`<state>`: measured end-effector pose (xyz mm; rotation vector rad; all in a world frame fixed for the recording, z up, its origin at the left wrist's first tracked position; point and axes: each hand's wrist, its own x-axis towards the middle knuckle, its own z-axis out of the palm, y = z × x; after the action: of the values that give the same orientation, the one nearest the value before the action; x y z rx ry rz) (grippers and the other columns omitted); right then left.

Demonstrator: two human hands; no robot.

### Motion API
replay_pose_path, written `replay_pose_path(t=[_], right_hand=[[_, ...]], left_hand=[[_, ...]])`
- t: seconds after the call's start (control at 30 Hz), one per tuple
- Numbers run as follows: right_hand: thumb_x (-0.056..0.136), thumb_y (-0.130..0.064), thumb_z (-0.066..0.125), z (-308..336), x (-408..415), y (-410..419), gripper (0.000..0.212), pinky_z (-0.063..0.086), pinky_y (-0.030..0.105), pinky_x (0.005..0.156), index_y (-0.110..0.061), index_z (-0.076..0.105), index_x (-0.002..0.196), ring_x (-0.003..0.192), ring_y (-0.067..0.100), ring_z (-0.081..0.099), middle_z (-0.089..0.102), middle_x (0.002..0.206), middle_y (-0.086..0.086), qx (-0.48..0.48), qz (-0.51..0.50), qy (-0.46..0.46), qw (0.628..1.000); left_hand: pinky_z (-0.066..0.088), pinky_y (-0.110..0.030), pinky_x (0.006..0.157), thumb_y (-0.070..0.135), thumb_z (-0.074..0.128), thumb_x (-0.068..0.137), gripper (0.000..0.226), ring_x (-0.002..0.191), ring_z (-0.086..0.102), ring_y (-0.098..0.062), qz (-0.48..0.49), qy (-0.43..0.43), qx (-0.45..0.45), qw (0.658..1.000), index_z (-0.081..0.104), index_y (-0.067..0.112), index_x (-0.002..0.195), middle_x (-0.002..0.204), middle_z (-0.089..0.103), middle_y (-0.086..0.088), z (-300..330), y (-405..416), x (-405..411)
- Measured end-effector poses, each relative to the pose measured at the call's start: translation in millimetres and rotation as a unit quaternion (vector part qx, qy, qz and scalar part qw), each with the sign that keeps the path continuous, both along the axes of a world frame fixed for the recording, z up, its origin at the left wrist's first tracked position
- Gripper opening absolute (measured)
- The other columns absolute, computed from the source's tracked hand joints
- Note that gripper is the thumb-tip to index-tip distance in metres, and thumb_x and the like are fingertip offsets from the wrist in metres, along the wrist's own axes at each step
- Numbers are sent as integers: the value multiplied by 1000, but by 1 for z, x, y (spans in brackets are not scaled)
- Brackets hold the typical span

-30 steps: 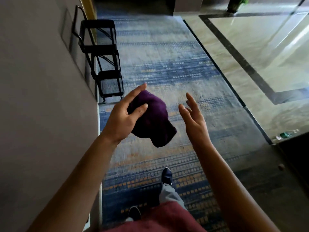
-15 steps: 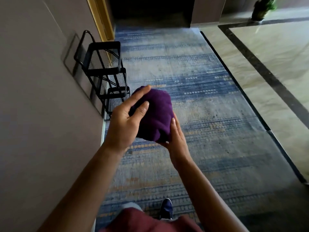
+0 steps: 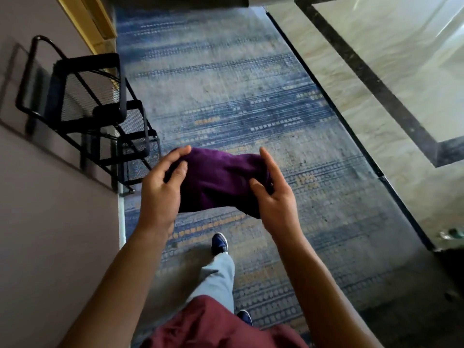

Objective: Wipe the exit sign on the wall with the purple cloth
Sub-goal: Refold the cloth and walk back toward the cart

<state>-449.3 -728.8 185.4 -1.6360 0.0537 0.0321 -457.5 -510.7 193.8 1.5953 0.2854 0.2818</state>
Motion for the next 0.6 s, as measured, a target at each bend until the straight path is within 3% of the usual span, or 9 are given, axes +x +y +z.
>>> replay_pose_path(t=[0.07,0.2,0.23,0.3,0.4,0.47,0.6], right_hand=[[98,-8,61,0,37,9,55,45,32,115,-43,59,140,128,-2,58,64,138,-12,-32,5,-16,999],[94,-28,66,7,113,33,34,51,43,109,-40,73,125,121,13,66,71,129,3,20,18,52,998],[90,-38,69,10,132,41,37,50,46,110,-40,71,127,123,15,66,71,130,3,24,17,65,997],[79,-54,72,14,170,58,58,49,49,112,-38,65,134,126,17,65,70,134,1,12,15,83,996],[78,-57,71,15,219,88,76,47,50,113,-35,52,148,132,16,60,62,143,-1,-26,27,70,997],[82,-55,70,14,254,108,78,48,43,113,-34,45,153,134,9,57,58,146,-6,-65,51,41,996],[92,-38,72,6,330,152,72,45,17,105,-33,39,156,130,2,54,52,142,-13,-132,117,-13,984]], left_hand=[[44,-44,116,30,63,96,31,134,58,-6,-11,-3,1,1000,73,44,122,135,68,17,-6,9,40],[46,-24,112,20,59,101,37,133,58,0,-50,-11,-36,998,73,45,124,136,67,21,3,26,119],[47,-19,109,20,59,101,36,130,60,0,-59,-15,-29,998,74,44,122,133,69,20,8,32,138],[50,-27,110,24,62,98,32,126,63,-2,-75,1,-29,997,76,42,120,128,72,18,15,47,174],[47,-39,114,44,71,92,33,130,60,-1,-67,24,-8,997,73,45,124,130,70,22,26,74,213],[46,-32,114,53,75,89,42,132,56,4,-43,29,24,998,68,47,130,133,65,30,26,92,233],[43,-5,101,42,76,91,46,124,55,17,17,23,78,997,65,42,136,124,62,42,13,132,275]])
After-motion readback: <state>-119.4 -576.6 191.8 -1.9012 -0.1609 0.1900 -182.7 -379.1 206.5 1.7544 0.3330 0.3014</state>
